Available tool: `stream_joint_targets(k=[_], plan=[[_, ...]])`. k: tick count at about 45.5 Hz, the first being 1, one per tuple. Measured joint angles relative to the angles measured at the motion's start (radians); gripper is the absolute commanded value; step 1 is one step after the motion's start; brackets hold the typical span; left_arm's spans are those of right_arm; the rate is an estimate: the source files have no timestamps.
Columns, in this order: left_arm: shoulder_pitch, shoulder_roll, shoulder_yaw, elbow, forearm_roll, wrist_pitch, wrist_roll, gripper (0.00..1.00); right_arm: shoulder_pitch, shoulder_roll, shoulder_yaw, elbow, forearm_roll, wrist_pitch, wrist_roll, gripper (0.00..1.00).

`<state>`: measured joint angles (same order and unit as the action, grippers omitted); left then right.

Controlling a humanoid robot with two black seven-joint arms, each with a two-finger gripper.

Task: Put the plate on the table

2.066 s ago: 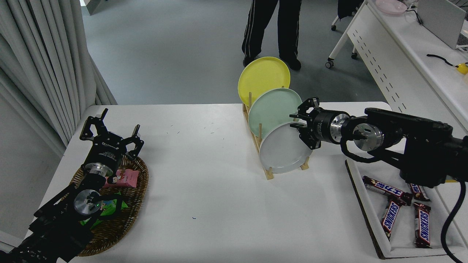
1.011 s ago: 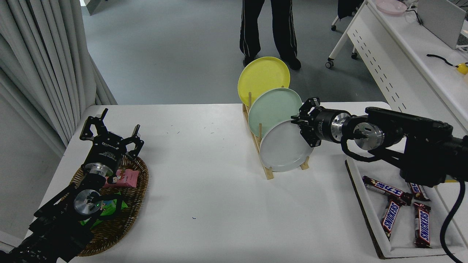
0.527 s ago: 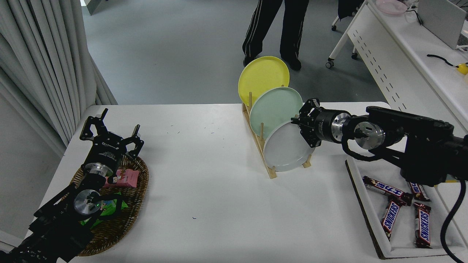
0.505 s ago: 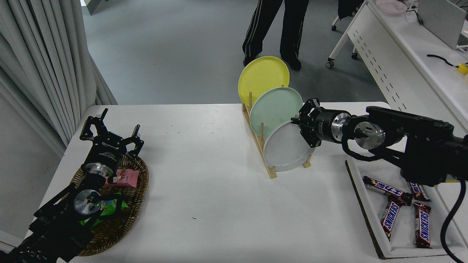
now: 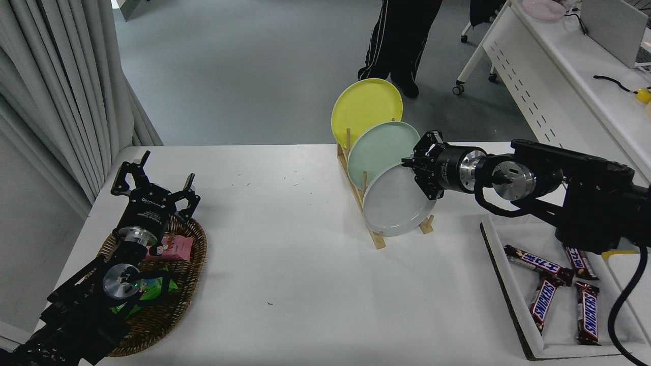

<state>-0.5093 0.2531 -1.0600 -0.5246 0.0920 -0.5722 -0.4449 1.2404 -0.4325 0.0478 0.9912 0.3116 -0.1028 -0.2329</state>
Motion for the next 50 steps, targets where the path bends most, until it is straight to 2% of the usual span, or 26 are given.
stream_joint_targets(k=[12,25,37,44,50], plan=[[0.0,0.0,0.0,0.0,0.0,0.0,0.0,1.0,0.009,-0.039,0.109,0.052,0.076,-0.02,-0.101,0.0],[0.0,0.0,0.0,0.0,0.0,0.0,0.0,1.0,0.018,-0.102,0.169,0.129,0.296,-0.152,-0.161,0.0],[0.0,0.0,0.0,0.0,0.0,0.0,0.0,1.0,-0.051,-0.157,0.245,0.253,0.386,-0.351,-0.176,0.0],[0.0,0.0,0.0,0.0,0.0,0.0,0.0,1.0,-0.101,-0.155,0.316,0.295,0.434,-0.507,-0.178,0.0],[0.0,0.0,0.0,0.0,0.0,0.0,0.0,1.0,-0.141,-0.139,0.369,0.309,0.487,-0.59,-0.179,0.0]])
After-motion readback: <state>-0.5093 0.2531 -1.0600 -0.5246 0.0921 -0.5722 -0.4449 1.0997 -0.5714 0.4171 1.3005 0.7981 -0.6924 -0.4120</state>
